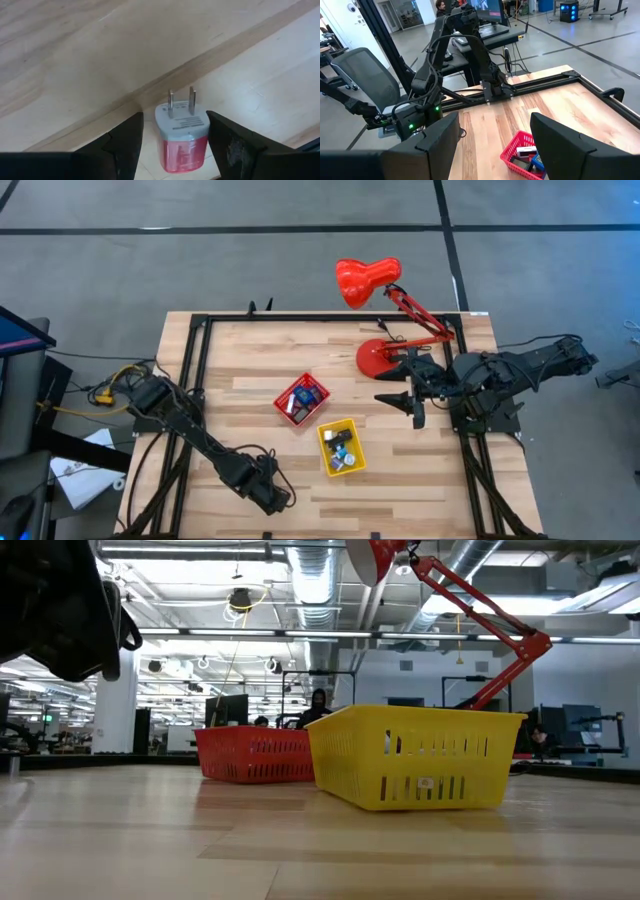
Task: Pick & Place Office items
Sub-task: Put the pink charger adapter into the yellow basket
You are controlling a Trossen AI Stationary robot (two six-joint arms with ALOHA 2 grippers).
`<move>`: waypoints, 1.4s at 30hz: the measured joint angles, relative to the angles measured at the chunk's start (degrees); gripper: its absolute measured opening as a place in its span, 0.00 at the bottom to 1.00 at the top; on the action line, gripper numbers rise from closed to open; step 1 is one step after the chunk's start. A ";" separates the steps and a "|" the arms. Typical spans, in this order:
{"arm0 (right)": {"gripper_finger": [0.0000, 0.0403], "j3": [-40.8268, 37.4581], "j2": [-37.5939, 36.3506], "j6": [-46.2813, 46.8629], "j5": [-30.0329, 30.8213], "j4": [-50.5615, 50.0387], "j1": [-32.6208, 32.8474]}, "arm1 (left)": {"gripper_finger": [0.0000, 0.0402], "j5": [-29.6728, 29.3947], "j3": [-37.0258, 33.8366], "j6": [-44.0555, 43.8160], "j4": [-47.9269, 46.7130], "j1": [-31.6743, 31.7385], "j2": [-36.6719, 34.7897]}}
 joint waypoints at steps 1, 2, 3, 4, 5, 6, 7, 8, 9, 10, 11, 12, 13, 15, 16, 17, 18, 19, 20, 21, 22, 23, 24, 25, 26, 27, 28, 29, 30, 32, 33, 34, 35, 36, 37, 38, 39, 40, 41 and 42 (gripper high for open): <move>0.59 0.00 0.00 0.00 0.00 0.02 0.00 | 0.51 0.27 0.00 0.00 -0.04 0.02 0.00; 0.59 0.00 0.00 0.00 0.00 0.00 0.00 | 0.49 0.35 0.00 0.00 -0.12 0.02 0.01; 0.59 0.00 0.00 0.00 0.00 0.00 0.00 | 0.47 0.38 0.00 0.02 -0.22 0.02 0.02; 0.59 0.00 0.00 0.00 0.00 0.00 0.00 | 0.44 0.40 0.00 0.02 -0.37 0.02 0.03; 0.59 0.00 0.00 0.00 0.00 0.00 0.00 | 0.41 0.43 -0.01 0.02 -0.46 0.02 0.04; 0.59 0.00 0.00 0.00 0.00 0.00 0.00 | 0.38 0.48 -0.02 0.01 -0.54 0.02 0.04; 0.59 0.00 0.00 0.00 0.00 0.00 0.00 | 0.34 0.47 -0.02 0.02 -0.43 0.02 0.04; 0.59 0.00 0.00 0.02 0.00 0.00 0.00 | 0.32 0.55 -0.02 0.02 -0.34 0.00 0.04; 0.59 0.00 0.00 0.00 0.00 0.00 0.00 | 0.32 1.03 -0.02 0.04 -0.24 0.00 0.04; 0.59 0.00 0.00 0.00 0.00 0.00 0.00 | 0.32 1.28 -0.02 0.06 -0.12 -0.02 0.04; 0.59 0.00 0.00 0.00 0.00 0.00 0.00 | 0.32 1.39 -0.02 0.05 0.00 -0.02 0.04; 0.59 0.00 0.00 0.00 0.00 -0.02 0.00 | 0.32 1.45 -0.02 0.05 0.09 -0.05 0.04; 0.59 0.00 0.00 0.00 0.00 0.00 0.00 | 0.32 1.41 -0.04 0.04 0.16 -0.19 -0.11; 0.59 0.00 0.00 0.00 0.00 -0.01 0.00 | 0.32 1.09 -0.10 0.42 1.15 -0.33 -0.82; 0.59 0.00 0.00 0.00 0.00 0.00 0.00 | 0.32 0.10 -0.09 0.67 1.06 -0.35 -1.61; 0.59 0.00 0.00 0.00 0.00 -0.02 0.00 | 0.32 -1.45 -0.09 0.91 0.78 -0.37 -2.66; 0.59 0.00 0.00 0.00 0.00 -0.02 0.00 | 0.32 -2.95 -0.09 0.96 0.89 -0.30 -3.66; 0.59 0.00 0.00 0.00 0.00 0.00 0.00 | 0.32 -4.65 -0.07 0.98 0.98 -0.02 -4.71; 0.59 0.00 0.00 0.00 0.00 -0.02 0.00 | 0.32 -6.52 -0.07 1.17 0.72 0.36 -5.82; 0.59 0.00 0.00 0.00 0.00 -0.02 0.00 | 0.32 -8.55 -0.07 1.43 0.50 0.86 -7.00; 0.59 0.00 0.00 0.00 0.00 0.00 0.00 | 0.32 -10.41 -0.07 1.90 0.56 1.45 -8.18; 0.59 0.00 0.00 0.00 0.00 0.00 0.00 | 0.32 -12.37 -0.07 2.87 0.52 2.10 -9.45; 0.59 0.00 0.00 0.00 0.00 0.07 0.00 | 0.32 -14.18 -0.07 3.87 0.59 2.91 -10.74; 0.59 0.00 0.00 0.00 0.00 0.16 0.00 | 0.32 -15.87 -0.07 5.66 0.78 3.77 -11.87; 0.59 0.00 0.00 0.00 0.01 0.23 0.00 | 0.32 -17.44 -0.07 7.65 0.81 4.66 -13.06; 0.59 0.00 0.00 0.00 0.02 0.36 0.00 | 0.32 -18.76 -0.07 9.73 0.82 5.60 -14.19; 0.59 0.00 0.00 0.00 0.02 0.49 0.00 | 0.32 -20.19 -0.07 12.41 1.36 6.67 -15.33; 0.59 0.00 0.00 0.00 0.02 0.52 -0.02 | 0.32 -21.46 -0.07 15.38 2.32 7.67 -16.31; 0.59 0.00 0.00 0.00 0.02 0.52 -0.04 | 0.32 -22.37 -0.07 18.26 3.04 8.70 -17.27; 0.59 0.00 0.00 0.00 0.02 0.58 -0.04 | 0.32 -23.45 -0.07 24.63 4.97 10.89 -18.88; 0.59 0.00 0.00 0.00 0.02 0.61 -0.04 | 0.32 -23.72 -0.05 27.46 6.70 12.05 -19.33; 0.59 0.00 0.00 0.00 0.03 0.70 -0.04 | 0.32 -23.90 -0.02 29.84 7.99 13.06 -19.71; 0.59 0.00 0.00 0.00 0.04 0.84 -0.04 | 0.32 -24.10 -0.02 32.23 9.11 14.00 -19.89; 0.59 0.00 0.00 0.00 0.04 0.92 -0.04 | 0.32 -24.08 -0.02 34.29 10.88 14.95 -19.91; 0.59 0.00 0.00 0.00 0.03 0.92 -0.04 | 0.32 -24.06 -0.02 36.33 12.53 15.73 -19.91; 0.59 0.00 0.00 0.01 0.04 0.92 -0.04 | 0.32 -24.03 -0.02 38.19 13.49 16.44 -19.91; 0.59 0.00 0.00 0.00 0.04 0.92 -0.04 | 0.32 -24.05 -0.02 39.86 14.67 17.09 -19.68; 0.59 0.00 0.00 0.00 0.04 0.92 -0.04 | 0.32 -23.99 -0.02 41.23 16.33 17.75 -19.18; 0.59 0.00 0.02 0.00 0.04 0.93 -0.04 | 0.32 -23.84 -0.02 42.67 17.48 18.30 -18.74; 0.59 0.00 0.02 0.00 0.04 1.01 -0.06 | 0.32 -23.60 -0.05 43.89 17.95 18.75 -18.40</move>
